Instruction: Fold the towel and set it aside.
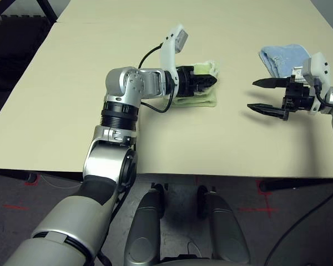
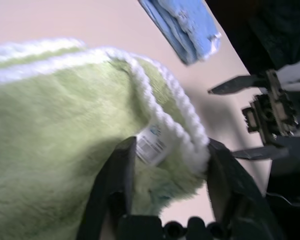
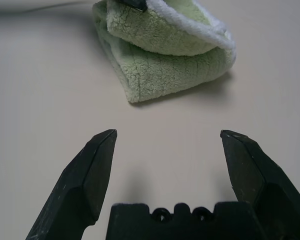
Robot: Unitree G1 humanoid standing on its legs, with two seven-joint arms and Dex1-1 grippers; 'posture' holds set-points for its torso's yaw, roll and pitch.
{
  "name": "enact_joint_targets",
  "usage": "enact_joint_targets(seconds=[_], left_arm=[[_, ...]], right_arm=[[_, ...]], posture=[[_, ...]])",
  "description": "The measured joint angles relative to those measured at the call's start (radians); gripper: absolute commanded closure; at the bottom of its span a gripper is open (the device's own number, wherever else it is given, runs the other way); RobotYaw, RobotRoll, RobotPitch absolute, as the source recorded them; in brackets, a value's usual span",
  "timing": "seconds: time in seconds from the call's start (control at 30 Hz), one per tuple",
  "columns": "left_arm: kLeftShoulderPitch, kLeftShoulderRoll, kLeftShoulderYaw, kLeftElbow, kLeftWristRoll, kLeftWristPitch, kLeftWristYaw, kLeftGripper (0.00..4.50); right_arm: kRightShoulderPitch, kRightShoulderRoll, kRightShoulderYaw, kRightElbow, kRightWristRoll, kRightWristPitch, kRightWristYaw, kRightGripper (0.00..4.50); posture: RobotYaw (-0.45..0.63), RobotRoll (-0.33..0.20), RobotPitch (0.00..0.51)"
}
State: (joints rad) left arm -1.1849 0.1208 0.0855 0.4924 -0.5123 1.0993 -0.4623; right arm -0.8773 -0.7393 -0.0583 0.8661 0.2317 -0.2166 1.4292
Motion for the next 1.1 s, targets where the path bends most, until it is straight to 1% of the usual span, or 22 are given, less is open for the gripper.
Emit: enact_joint_targets(seconds=[0.03, 0.07, 0.1, 0.27, 0.37, 0.47, 0.53, 0.6, 0.67, 0.73, 0.83, 0.9, 1.03, 1.1], left_arm=[[0.000, -0.001, 0.000, 0.000, 0.005, -0.009, 0.003, 0.68], [0.000, -0.001, 0.001, 0.000, 0.006, -0.011, 0.004, 0.24], [0.000, -0.001, 0.003, 0.000, 0.005, -0.011, 0.004, 0.02], [0.000, -0.018, 0.056, -0.002, -0.014, 0.019, 0.011, 0.02], [0.000, -0.046, 0.091, -0.010, -0.037, 0.040, 0.021, 0.02], [0.000, -0.078, 0.102, -0.011, -0.043, 0.043, 0.037, 0.02], [0.000, -0.082, 0.100, -0.012, -0.045, 0.041, 0.035, 0.02], [0.003, -0.053, 0.061, -0.020, -0.042, 0.019, -0.018, 0.02], [0.015, 0.008, 0.000, -0.048, -0.034, -0.020, -0.113, 0.02], [0.023, 0.086, -0.060, -0.060, -0.019, -0.092, -0.230, 0.02], [0.057, 0.240, -0.154, -0.083, 0.045, -0.282, -0.456, 0.02], [0.084, 0.311, -0.188, -0.074, 0.089, -0.429, -0.580, 0.02], [0.107, 0.372, -0.193, 0.008, 0.154, -0.691, -0.728, 0.02], [0.116, 0.386, -0.193, 0.046, 0.173, -0.786, -0.780, 0.02]], right_arm=[[0.000, 0.000, 0.000, 0.000, 0.000, 0.000, 0.000, 0.00], [0.000, 0.000, 0.000, 0.000, 0.000, 0.000, -0.001, 0.00], [0.000, 0.000, 0.000, 0.000, 0.000, 0.000, -0.001, 0.00], [-0.002, 0.000, 0.000, 0.001, 0.000, -0.003, -0.008, 0.00], [-0.013, 0.001, 0.000, 0.005, -0.002, -0.009, -0.013, 0.00], [-0.022, 0.004, 0.000, 0.007, -0.003, -0.017, -0.014, 0.00], [-0.023, 0.008, 0.000, 0.008, -0.003, -0.017, -0.014, 0.00], [-0.026, 0.013, 0.000, 0.008, -0.001, -0.015, -0.015, 0.00], [-0.034, 0.027, -0.016, 0.008, 0.015, 0.011, -0.020, 0.00], [-0.040, 0.039, -0.037, 0.004, 0.036, 0.044, -0.027, 0.00], [-0.040, 0.046, -0.038, -0.008, 0.049, 0.074, -0.012, 0.00], [-0.039, 0.049, -0.038, -0.021, 0.062, 0.090, -0.002, 0.00], [-0.039, 0.057, -0.039, -0.044, 0.079, 0.110, 0.012, 0.00], [-0.039, 0.061, -0.039, -0.045, 0.087, 0.121, 0.019, 0.00]], posture=[[0.03, 0.000, 0.242], [0.03, 0.000, 0.242], [0.04, 0.000, 0.241], [0.05, 0.000, 0.242], [0.05, 0.000, 0.242], [0.04, 0.000, 0.241], [0.04, 0.000, 0.241], [0.04, 0.000, 0.241], [0.04, 0.000, 0.241], [0.05, 0.000, 0.244], [0.05, 0.000, 0.247], [0.05, 0.000, 0.247], [0.05, 0.000, 0.249], [0.05, 0.000, 0.248]])
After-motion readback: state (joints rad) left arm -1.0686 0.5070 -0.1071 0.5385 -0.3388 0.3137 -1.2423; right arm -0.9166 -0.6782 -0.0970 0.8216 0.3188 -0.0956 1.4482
